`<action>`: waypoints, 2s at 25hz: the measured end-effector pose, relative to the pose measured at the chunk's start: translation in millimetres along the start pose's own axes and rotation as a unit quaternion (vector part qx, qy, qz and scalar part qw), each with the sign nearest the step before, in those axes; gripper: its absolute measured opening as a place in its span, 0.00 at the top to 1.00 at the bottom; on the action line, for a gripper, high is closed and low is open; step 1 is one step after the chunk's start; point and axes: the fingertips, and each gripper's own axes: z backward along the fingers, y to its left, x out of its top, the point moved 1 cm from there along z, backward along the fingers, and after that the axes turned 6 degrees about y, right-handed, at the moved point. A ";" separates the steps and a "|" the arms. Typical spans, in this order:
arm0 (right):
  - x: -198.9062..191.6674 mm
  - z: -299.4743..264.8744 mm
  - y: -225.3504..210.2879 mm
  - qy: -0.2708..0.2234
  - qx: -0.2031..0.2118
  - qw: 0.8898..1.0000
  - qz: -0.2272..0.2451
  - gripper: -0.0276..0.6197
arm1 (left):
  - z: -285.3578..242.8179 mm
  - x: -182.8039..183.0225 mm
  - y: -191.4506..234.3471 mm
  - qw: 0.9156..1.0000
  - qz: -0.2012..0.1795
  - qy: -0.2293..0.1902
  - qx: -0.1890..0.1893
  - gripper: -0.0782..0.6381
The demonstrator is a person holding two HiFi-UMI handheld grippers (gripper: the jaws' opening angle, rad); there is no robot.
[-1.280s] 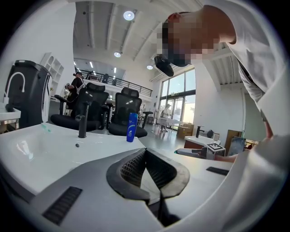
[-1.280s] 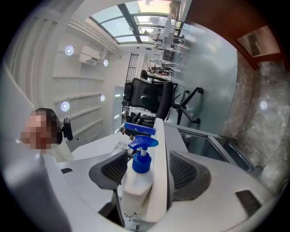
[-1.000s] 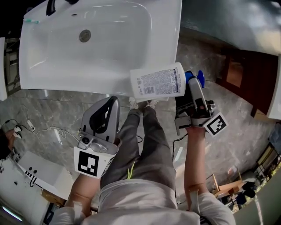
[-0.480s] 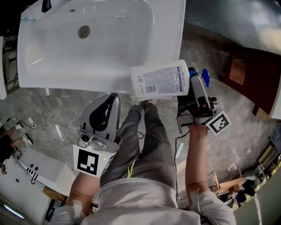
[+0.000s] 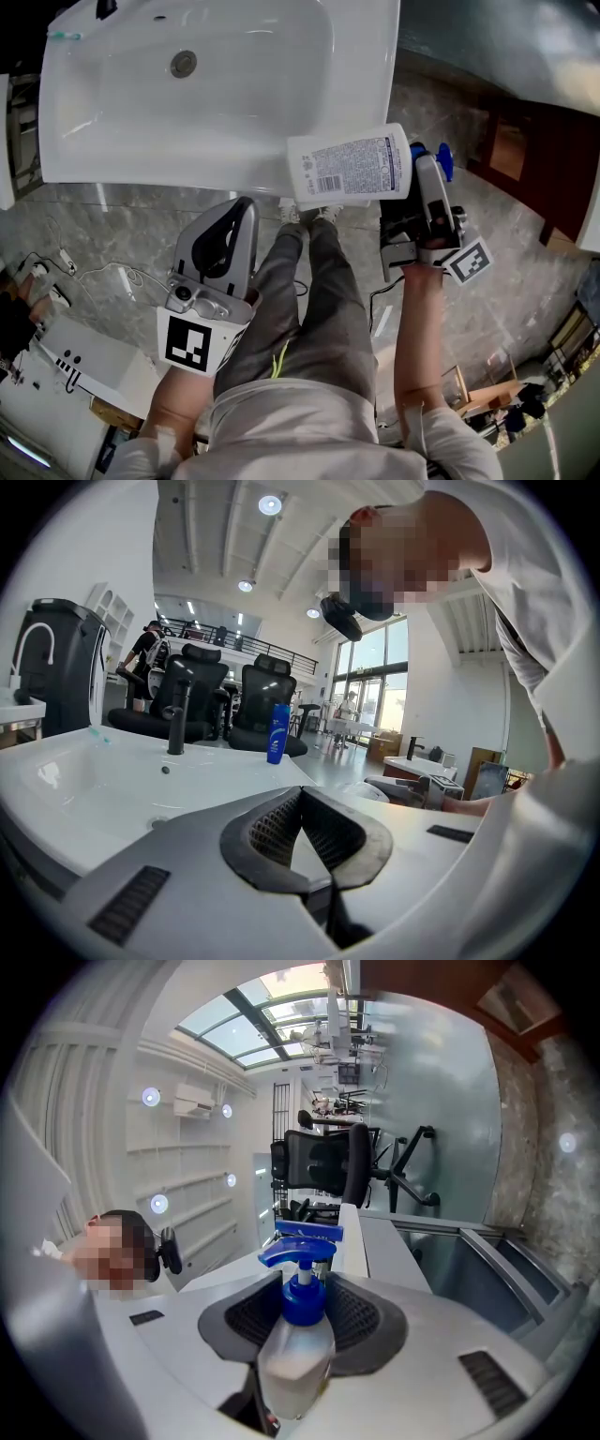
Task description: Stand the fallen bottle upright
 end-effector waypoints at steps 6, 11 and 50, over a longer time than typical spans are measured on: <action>1.7 -1.1 8.0 -0.023 -0.007 1.000 0.019 0.72 | 10.1 -4.7 2.4 1.000 0.012 0.004 -0.005 0.87; 3.3 -4.7 20.9 -0.034 -0.016 0.998 0.054 0.72 | 16.7 -4.9 10.2 1.000 0.011 0.002 -0.007 0.87; -60.9 -74.9 148.3 0.051 -0.133 0.826 0.546 0.72 | 63.8 1.8 59.7 0.998 0.039 -0.039 -0.007 0.87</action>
